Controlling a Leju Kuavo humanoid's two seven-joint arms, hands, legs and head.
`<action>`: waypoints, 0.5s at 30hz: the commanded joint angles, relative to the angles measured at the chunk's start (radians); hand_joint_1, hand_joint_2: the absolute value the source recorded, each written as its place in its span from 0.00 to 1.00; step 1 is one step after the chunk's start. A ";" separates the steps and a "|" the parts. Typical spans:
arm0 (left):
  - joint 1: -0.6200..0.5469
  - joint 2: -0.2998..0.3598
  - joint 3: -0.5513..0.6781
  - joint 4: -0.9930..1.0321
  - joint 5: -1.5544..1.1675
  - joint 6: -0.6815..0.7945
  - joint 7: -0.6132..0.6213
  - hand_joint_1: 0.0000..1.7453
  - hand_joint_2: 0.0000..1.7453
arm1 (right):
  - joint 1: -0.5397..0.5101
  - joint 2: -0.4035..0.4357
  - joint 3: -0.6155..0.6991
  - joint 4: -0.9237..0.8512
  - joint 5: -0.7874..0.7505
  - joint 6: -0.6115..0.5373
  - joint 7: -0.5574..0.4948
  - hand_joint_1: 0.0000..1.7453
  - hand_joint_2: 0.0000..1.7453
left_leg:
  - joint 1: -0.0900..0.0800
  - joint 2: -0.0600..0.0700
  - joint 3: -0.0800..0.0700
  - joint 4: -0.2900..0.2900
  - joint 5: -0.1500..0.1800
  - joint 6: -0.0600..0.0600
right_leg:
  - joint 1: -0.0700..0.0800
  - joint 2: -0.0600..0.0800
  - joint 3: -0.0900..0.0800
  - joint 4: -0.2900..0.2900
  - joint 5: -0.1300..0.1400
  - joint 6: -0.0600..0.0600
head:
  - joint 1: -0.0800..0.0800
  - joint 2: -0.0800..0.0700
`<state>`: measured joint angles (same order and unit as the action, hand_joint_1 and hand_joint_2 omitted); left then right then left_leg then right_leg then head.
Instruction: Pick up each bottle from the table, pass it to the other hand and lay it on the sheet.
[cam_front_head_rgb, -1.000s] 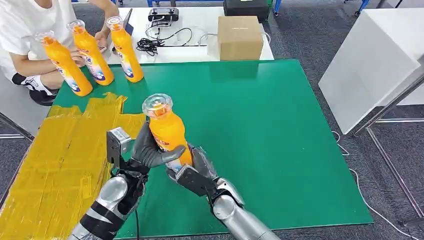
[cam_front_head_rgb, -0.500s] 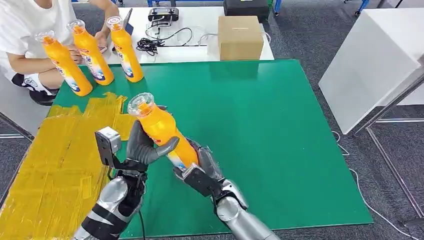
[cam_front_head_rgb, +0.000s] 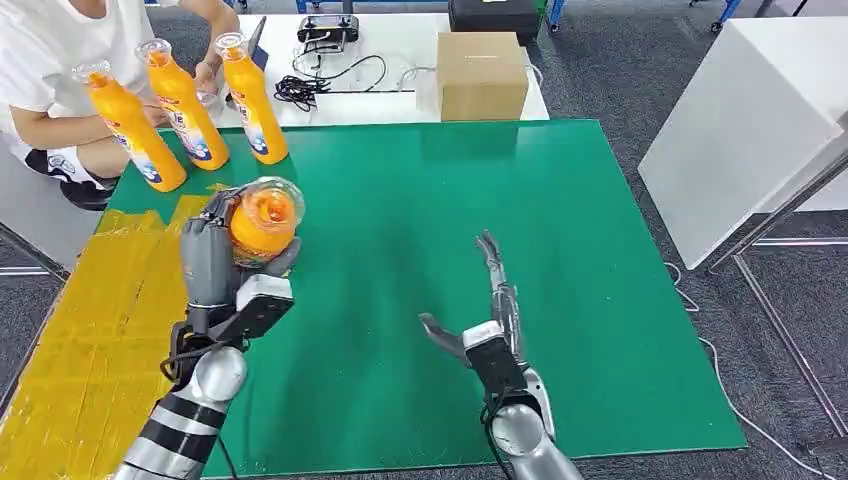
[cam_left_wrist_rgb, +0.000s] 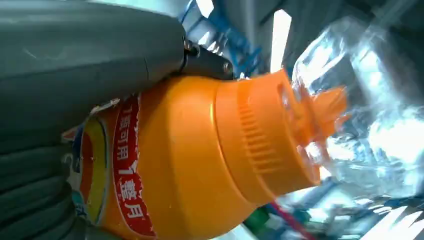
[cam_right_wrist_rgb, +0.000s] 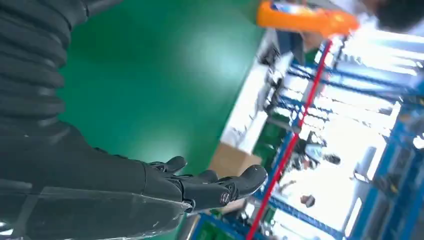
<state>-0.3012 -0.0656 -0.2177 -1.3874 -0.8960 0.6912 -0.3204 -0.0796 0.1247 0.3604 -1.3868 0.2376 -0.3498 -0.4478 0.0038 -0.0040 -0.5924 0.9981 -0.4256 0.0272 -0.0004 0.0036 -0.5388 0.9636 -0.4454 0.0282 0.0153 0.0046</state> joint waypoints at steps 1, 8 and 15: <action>-0.046 -0.028 0.151 0.092 -0.039 0.007 0.018 1.00 1.00 | 0.046 -0.044 -0.083 -0.155 -0.010 0.015 0.013 0.00 1.00 | 0.000 0.000 0.002 0.000 -0.001 -0.001 | 0.000 -0.001 0.003 -0.001 -0.001 0.000 | 0.000 0.000; -0.051 -0.017 0.177 0.106 -0.304 0.007 0.151 1.00 1.00 | 0.052 -0.035 -0.095 -0.161 -0.020 0.018 -0.001 0.00 1.00 | 0.000 0.000 0.001 0.000 0.000 0.000 | 0.000 -0.001 0.002 -0.001 0.000 0.000 | 0.000 0.000; -0.212 0.096 0.089 0.475 -0.458 -0.037 0.399 1.00 1.00 | 0.064 -0.029 -0.141 -0.221 -0.051 0.071 0.012 0.00 1.00 | 0.000 -0.002 0.002 -0.001 0.001 -0.001 | 0.000 -0.003 0.002 -0.001 0.000 0.000 | 0.000 0.000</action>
<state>-0.3291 -0.0564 -0.0839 -1.3022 -1.3221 0.6807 -0.0338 -0.0082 0.1045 0.2774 -1.5674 0.2056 -0.3193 -0.4482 0.0038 -0.0037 -0.5924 0.9982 -0.4255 0.0272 -0.0004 0.0038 -0.5391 0.9636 -0.4454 0.0282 0.0153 0.0046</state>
